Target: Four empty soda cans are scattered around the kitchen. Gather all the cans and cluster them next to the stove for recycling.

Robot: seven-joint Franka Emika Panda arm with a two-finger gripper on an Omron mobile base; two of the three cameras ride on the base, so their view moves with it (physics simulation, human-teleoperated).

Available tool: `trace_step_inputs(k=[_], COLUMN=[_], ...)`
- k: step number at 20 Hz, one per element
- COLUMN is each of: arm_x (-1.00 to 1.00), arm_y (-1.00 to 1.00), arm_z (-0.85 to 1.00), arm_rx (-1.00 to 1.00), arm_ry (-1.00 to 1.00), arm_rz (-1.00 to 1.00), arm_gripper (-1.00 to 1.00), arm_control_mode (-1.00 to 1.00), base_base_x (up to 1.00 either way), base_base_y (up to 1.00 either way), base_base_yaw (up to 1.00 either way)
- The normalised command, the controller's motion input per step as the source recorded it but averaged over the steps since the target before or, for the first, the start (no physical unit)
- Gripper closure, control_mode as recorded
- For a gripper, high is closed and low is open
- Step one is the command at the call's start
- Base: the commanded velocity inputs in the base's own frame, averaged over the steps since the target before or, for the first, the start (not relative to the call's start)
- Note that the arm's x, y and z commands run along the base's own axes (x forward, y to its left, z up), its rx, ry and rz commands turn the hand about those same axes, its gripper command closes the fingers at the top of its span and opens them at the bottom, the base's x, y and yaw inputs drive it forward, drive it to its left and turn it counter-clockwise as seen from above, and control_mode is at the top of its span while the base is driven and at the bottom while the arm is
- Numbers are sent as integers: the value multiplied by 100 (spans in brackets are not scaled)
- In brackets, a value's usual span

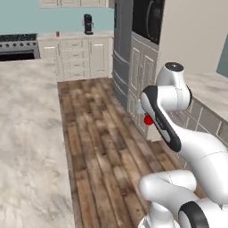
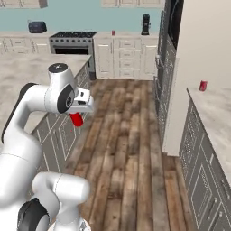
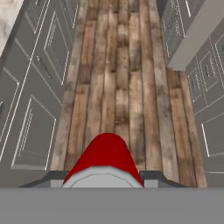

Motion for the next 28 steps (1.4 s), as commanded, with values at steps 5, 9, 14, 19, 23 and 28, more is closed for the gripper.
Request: trace_step_inputs(k=[5, 9, 14, 19, 23, 28], arm_x=[0, 0, 0, 0, 0, 0], arm_y=[0, 0, 0, 0, 0, 0], arm_z=[0, 0, 0, 0, 0, 0], arm_rx=[0, 0, 0, 0, 0, 0], arm_ry=[0, 0, 0, 0, 0, 0], arm_rz=[0, 0, 0, 0, 0, 0], arm_gripper=[100, 100, 100, 100, 100, 100], arm_control_mode=[100, 100, 100, 100, 100, 100], base_base_x=[99, 100, 100, 100, 100, 100], base_base_y=[-5, 0, 1, 0, 7, 3], base_base_yaw=[-2, 0, 0, 0, 0, 0])
